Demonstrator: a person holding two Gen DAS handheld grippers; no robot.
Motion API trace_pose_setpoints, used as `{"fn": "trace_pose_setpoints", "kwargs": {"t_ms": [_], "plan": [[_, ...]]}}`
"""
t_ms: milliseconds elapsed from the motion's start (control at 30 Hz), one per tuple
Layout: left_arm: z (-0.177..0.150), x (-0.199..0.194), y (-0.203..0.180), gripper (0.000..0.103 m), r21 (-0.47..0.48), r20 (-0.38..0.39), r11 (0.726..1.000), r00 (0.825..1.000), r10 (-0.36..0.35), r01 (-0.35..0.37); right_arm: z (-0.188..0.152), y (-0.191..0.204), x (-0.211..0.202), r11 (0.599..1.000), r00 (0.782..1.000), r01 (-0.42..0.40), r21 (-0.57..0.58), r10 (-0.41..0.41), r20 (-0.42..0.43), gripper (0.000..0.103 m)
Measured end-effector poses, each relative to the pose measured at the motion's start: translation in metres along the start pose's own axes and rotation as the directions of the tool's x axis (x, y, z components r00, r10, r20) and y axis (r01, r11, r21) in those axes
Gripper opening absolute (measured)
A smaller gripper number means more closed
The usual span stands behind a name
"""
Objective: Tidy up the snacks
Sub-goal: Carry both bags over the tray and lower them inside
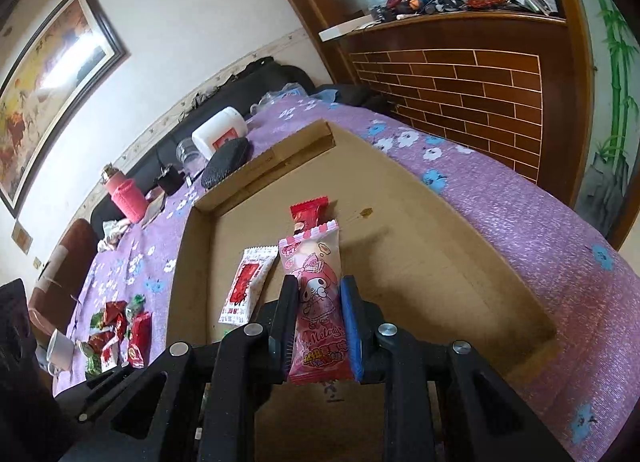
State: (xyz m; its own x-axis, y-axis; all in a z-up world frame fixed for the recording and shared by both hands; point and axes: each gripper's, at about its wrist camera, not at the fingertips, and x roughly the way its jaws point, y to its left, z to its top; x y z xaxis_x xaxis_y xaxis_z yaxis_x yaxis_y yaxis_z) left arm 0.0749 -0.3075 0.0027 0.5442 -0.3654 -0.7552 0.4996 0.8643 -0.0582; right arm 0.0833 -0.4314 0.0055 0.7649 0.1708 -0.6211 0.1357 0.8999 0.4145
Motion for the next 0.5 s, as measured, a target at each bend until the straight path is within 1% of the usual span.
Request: {"fn": "trace_pose_setpoints", "kwargs": {"t_ms": [67, 167, 300, 400, 500], "plan": [[-0.0016, 0.0, -0.0026, 0.044, 0.022, 0.007, 1.0, 1.0, 0.01, -0.01, -0.0004, 0.0013, 0.0018, 1.0, 1.0, 0.003, -0.007, -0.003, -0.008, 0.024], [-0.0027, -0.0002, -0.0049, 0.044, 0.03, 0.014, 0.999, 1.0, 0.013, -0.013, -0.0013, 0.0037, 0.0038, 1.0, 1.0, 0.014, -0.018, -0.015, -0.016, 0.024], [-0.0036, -0.0008, -0.0056, 0.049, 0.039, 0.019, 0.999, 1.0, 0.009, -0.01, -0.0019, 0.0041, 0.0045, 1.0, 1.0, 0.02, -0.02, -0.02, -0.019, 0.025], [-0.0035, -0.002, -0.0064, 0.053, 0.041, 0.022, 0.999, 1.0, 0.011, -0.012, -0.0018, 0.0055, 0.005, 0.999, 1.0, 0.021, -0.026, -0.022, -0.022, 0.027], [-0.0034, -0.0027, -0.0049, 0.053, 0.031, 0.02, 0.999, 1.0, 0.012, -0.012, -0.0016, 0.0039, 0.0029, 1.0, 1.0, 0.015, -0.016, -0.015, -0.009, 0.027]]}}
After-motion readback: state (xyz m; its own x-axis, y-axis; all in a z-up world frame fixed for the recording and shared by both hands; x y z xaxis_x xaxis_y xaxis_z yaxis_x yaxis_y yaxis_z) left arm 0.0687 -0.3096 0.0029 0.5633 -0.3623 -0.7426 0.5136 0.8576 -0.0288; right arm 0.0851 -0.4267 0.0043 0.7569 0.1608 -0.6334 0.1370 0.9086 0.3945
